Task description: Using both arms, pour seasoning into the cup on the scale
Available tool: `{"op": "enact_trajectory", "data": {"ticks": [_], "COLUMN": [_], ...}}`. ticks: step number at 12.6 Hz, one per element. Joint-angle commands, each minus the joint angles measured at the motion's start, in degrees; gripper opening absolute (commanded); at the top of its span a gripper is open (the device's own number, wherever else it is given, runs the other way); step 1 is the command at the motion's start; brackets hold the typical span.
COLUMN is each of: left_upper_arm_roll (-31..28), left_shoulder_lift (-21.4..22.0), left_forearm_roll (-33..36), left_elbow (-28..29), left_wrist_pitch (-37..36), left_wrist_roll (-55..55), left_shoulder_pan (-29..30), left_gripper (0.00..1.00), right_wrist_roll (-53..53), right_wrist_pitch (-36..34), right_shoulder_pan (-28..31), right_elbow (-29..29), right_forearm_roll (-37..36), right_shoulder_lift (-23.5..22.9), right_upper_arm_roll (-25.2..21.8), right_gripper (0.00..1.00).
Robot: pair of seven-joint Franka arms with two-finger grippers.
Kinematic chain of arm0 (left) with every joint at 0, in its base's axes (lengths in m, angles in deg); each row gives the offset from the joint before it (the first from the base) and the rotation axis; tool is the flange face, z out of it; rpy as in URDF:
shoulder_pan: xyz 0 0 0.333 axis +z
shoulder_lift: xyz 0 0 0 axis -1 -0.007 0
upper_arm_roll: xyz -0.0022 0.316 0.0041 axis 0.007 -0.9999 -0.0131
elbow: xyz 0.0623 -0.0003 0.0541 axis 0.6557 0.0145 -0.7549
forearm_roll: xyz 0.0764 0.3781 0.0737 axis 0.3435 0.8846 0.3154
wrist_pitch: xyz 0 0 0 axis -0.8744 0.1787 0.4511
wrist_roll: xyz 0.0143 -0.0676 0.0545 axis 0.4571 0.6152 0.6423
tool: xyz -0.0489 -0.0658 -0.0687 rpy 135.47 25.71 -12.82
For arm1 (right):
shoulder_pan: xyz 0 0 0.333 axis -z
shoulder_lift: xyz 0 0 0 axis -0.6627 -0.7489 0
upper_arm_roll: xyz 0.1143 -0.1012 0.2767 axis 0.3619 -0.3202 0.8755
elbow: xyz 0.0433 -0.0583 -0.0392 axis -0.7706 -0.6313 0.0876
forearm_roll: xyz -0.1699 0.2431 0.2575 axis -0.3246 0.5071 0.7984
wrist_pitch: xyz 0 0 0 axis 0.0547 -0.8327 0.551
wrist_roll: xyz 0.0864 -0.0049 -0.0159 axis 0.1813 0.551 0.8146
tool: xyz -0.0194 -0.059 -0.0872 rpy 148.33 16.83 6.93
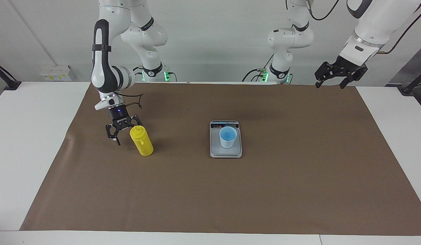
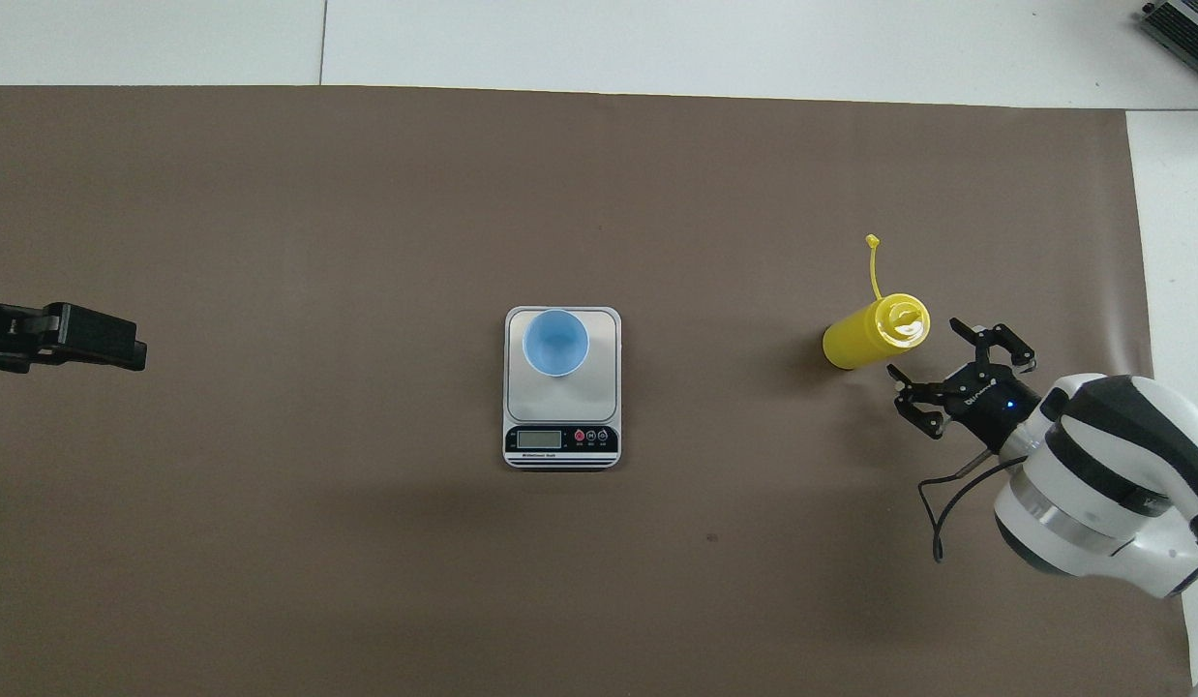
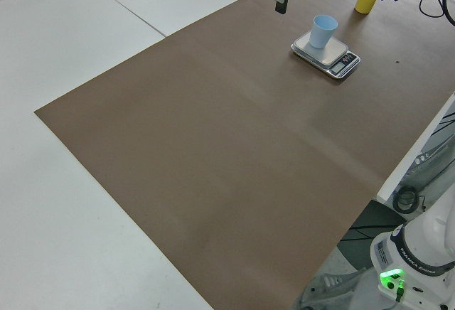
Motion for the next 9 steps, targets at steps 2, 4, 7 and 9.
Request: {"op": "enact_trajectory", "data": {"ticks": [2,4,7,9], "left_upper_arm_roll": [-0.19,-0.28,-0.19,-0.19], "left_shoulder_lift": [1.6,1.51,1.59,1.68], "left_forearm_roll": [-0.67,0.11,0.3,0.3], "left_elbow": [1.71,1.27,1.62,1.89], "left_wrist_pitch": [-0.73,-2.74,-1.96,-1.7], "left_wrist_roll": [-0.05,-0.22,-0.75,-0.84], "left_shoulder_pan": [-0.56,-0.47,-0.47,-0.55], "left_gripper": [1.0,1.0,1.0,1.0], "right_wrist_roll": [1.6,1.6,1.51,1.25], "right_wrist_pitch": [-1.22,-2.37,-4.21,-5.44], "right_shoulder_pan": [5.74,8.38,11.46,12.69], "right_elbow": [0.47,1.79,4.33,6.8], "right_forearm_roll": [-9.65,-15.89,-22.49,-28.29], "right_shoulder_lift": [0.88,0.53,-0.52,-1.49], "right_upper_arm_roll": [0.48,0.48,0.4,0.4], "right_gripper": [1.0,1.0,1.0,1.0]}}
